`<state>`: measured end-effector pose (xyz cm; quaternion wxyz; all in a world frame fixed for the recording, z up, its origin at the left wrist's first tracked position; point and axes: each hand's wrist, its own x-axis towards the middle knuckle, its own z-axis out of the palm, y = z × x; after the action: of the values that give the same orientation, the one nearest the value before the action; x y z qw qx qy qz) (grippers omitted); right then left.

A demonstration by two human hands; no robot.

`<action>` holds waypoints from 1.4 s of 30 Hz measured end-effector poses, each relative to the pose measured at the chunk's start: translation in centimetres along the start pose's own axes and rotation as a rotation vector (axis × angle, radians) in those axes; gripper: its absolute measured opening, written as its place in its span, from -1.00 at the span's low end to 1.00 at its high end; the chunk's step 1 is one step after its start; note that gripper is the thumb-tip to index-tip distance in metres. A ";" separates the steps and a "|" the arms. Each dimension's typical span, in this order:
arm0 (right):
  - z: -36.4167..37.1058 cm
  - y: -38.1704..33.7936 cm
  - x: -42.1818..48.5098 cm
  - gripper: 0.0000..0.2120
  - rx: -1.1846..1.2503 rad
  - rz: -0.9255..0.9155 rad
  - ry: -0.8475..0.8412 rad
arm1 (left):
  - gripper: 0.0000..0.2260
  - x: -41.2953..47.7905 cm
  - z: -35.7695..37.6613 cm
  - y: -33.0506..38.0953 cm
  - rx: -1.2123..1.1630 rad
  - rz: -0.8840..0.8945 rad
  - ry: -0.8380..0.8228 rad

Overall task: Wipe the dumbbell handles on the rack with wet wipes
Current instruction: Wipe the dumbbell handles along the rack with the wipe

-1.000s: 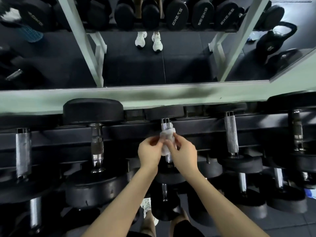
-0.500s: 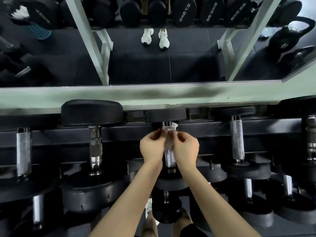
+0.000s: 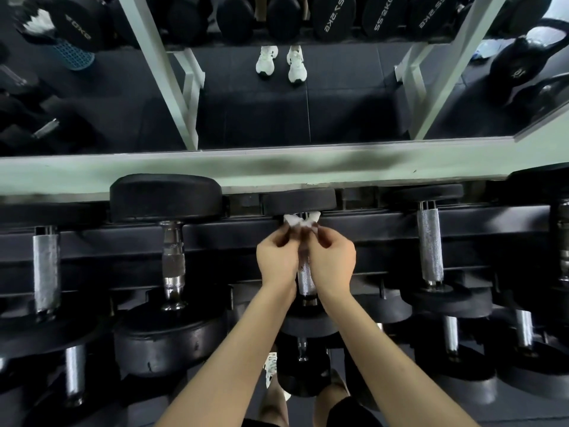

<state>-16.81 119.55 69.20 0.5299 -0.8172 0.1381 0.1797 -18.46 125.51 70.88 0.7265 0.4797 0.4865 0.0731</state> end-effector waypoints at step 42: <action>-4.3 3.5 -0.2 -0.71 -0.398 -0.139 -0.266 | -0.81 0.9 -4.9 -2.1 0.670 0.075 -0.275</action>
<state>-17.77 114.22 68.05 0.3829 -0.8823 -0.0276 0.2722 -22.56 128.00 68.34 0.5846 0.7139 0.3632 -0.1289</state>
